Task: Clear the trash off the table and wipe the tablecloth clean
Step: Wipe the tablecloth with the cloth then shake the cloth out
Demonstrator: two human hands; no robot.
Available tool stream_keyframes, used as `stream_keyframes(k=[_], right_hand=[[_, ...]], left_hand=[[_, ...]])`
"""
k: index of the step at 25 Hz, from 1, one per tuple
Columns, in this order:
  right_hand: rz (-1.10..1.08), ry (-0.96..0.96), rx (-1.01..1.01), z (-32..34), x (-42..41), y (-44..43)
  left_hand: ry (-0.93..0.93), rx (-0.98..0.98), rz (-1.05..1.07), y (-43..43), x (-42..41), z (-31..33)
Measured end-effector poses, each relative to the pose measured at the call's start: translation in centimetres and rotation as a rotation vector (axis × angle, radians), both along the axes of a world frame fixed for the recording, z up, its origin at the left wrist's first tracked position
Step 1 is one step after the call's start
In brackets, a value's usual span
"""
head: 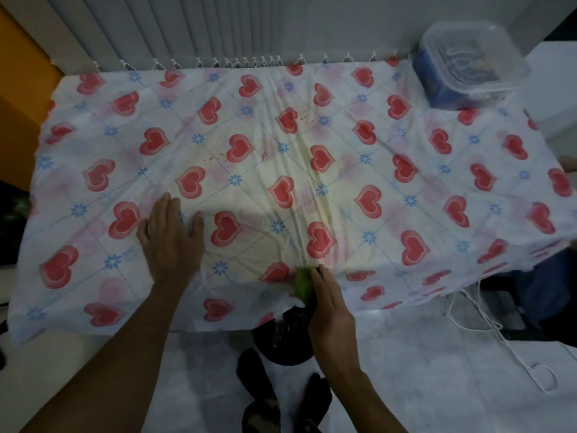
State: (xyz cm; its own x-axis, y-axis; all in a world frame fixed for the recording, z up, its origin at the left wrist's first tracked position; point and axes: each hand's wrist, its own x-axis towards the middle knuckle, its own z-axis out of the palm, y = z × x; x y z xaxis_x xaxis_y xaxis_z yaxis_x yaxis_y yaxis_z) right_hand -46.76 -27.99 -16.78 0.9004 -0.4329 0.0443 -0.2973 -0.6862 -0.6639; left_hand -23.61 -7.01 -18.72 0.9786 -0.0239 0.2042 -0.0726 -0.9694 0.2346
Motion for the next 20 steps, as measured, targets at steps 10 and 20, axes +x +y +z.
stream_keyframes(k=[10, 20], right_hand=[[-0.226, -0.238, 0.218, 8.3, 13.0, -2.4], [0.646, -0.058, -0.26, -1.8, 18.1, 8.3]], left_hand=[[0.042, 0.009, 0.017, -0.6, 1.0, 1.1], [-0.004, 0.042, -0.091, 0.2, 3.9, -1.6]])
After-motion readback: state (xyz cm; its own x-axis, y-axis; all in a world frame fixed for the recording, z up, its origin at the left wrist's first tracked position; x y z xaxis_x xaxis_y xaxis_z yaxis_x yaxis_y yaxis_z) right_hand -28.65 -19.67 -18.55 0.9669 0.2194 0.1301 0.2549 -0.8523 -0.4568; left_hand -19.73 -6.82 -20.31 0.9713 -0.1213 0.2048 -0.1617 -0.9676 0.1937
